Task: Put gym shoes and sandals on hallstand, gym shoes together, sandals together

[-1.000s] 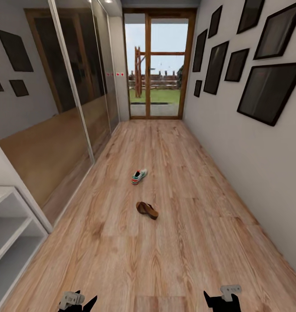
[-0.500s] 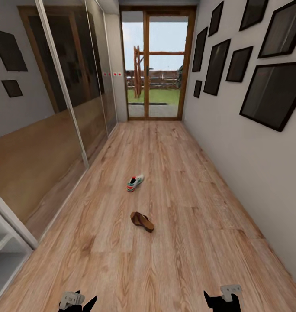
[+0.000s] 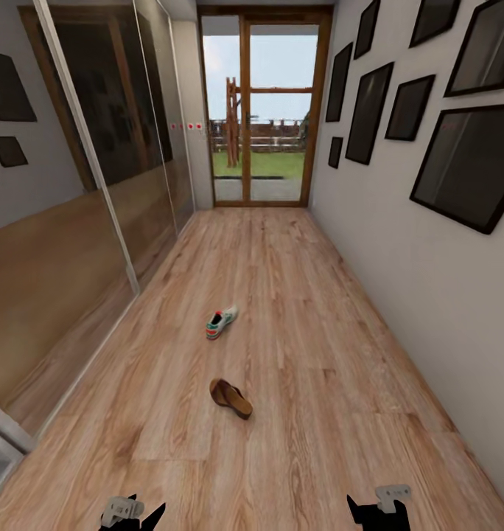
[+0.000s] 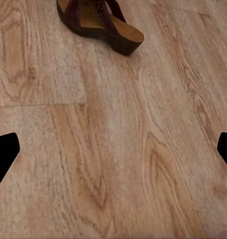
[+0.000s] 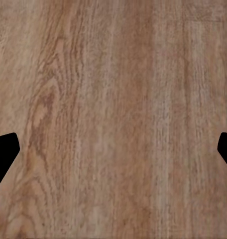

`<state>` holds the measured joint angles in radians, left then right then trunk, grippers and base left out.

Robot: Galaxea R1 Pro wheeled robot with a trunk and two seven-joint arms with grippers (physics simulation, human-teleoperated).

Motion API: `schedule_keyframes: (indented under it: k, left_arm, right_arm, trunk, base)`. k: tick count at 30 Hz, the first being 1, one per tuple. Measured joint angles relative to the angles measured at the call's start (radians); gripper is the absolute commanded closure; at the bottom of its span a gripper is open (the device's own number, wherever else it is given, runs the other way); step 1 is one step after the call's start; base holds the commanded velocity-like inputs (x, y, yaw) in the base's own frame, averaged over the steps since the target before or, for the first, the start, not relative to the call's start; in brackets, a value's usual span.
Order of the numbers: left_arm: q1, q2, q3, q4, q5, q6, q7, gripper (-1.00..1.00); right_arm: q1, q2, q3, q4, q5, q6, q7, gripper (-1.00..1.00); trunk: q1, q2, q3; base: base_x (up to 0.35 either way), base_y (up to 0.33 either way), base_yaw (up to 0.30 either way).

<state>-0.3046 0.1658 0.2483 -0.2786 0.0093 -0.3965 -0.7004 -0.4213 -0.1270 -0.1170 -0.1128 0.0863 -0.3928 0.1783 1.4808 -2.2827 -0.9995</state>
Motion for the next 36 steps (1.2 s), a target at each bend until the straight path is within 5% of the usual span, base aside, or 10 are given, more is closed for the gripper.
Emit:
schedule_keyframes:
  k: [11, 36]
  left_arm:
    - [0.0, 0.0, 0.0, 0.0, 0.001, 0.0, 0.0, -1.0]
    - [0.005, 0.0, 0.0, -0.001, 0.001, 0.0, 0.0, -1.0]
  right_arm:
    - [0.0, 0.0, 0.0, 0.0, 0.0, 0.0, 0.0, -1.0]
    - [0.0, 0.0, 0.0, 0.0, 0.0, -0.001, 0.0, -1.0]
  trunk:
    - [0.0, 0.0, 0.0]
    - [0.0, 0.0, 0.0]
  base:
    - [0.244, -0.163, 0.101]
    - [0.141, -0.145, 0.267]
